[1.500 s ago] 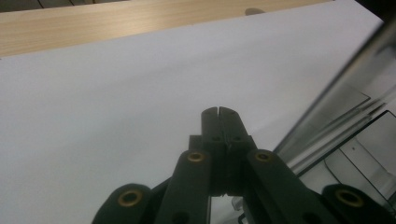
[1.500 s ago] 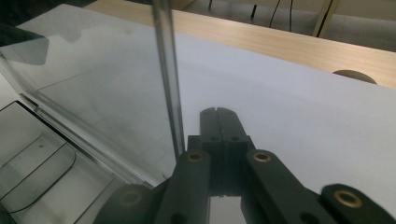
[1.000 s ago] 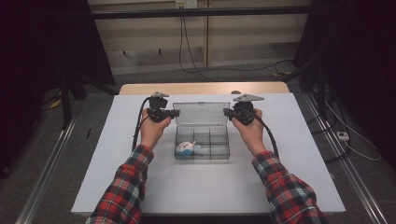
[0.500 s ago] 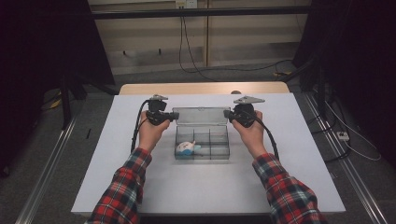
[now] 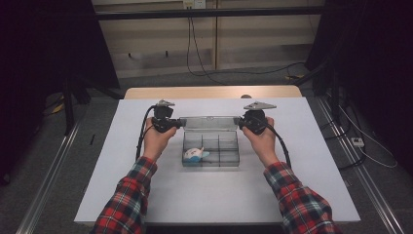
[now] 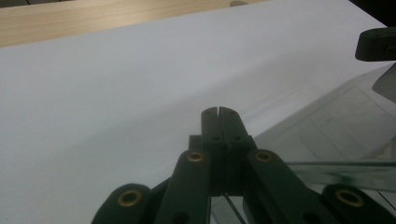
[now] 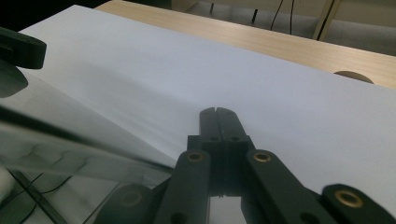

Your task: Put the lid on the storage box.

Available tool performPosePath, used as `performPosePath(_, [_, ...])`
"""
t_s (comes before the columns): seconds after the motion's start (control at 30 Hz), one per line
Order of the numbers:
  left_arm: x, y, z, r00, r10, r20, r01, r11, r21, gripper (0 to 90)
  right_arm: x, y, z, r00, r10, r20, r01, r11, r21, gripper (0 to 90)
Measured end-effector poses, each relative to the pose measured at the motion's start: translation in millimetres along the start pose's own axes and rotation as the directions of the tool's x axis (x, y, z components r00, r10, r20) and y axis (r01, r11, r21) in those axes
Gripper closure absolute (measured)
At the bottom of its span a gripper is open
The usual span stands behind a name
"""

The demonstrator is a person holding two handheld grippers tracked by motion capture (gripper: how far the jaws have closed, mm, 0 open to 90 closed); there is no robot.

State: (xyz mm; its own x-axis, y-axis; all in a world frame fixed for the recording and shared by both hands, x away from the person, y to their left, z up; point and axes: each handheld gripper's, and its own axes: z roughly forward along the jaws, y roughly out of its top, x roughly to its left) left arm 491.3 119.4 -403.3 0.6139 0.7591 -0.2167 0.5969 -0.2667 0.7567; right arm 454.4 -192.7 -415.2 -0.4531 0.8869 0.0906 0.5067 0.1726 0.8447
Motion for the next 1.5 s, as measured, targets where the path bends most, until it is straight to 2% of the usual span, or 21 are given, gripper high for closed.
performPosePath(0.37, [7.5,-6.9,-7.9,1.0,-0.007,-0.007,0.007,0.9998,0.018,90.0,0.6,-0.6,-0.3,1.0,0.002,0.004,-0.002,1.0,-0.003,90.0])
performPosePath(0.47, [8.3,-9.5,-11.9,1.0,0.01,0.002,-0.01,0.9991,0.04,90.0,0.7,-0.6,-0.4,1.0,0.002,0.005,-0.002,1.0,-0.003,90.0])
performPosePath(0.77, [6.2,-16.8,-19.6,0.9992,0.033,0.024,-0.034,0.9974,0.063,90.0,1.0,-0.1,-0.9,1.0,0.002,0.006,-0.002,1.0,-0.005,90.0])
performPosePath(0.93, [2.3,-19.6,-21.2,0.9974,0.051,0.051,-0.055,0.9951,0.082,90.0,1.1,-0.2,-1.2,1.0,0.0,0.004,0.0,1.0,-0.003,90.0])
performPosePath(1.03, [1.0,-21.3,-22.3,0.9968,0.04,0.069,-0.046,0.9962,0.075,90.0,1.3,-0.2,-1.5,1.0,-0.003,0.005,0.003,1.0,-0.003,90.0])
performPosePath(1.3, [-6.6,-22.9,-27.5,0.9935,0.055,0.099,-0.063,0.9955,0.071,90.0,2.2,-2.5,-2.1,1.0,0.001,0.006,-0.001,1.0,-0.007,90.0])
performPosePath(1.37, [-7.5,-22.5,-28.6,0.9909,0.053,0.123,-0.062,0.9956,0.07,90.0,2.6,-3.6,-2.1,1.0,0.001,0.005,-0.001,1.0,-0.003,90.0])
performPosePath(1.5, [-8.9,-22.9,-29.3,0.9897,0.054,0.133,-0.062,0.9962,0.061,90.0,3.0,-5.9,-3.3,1.0,0.0,0.008,0.0,1.0,-0.003,90.0])
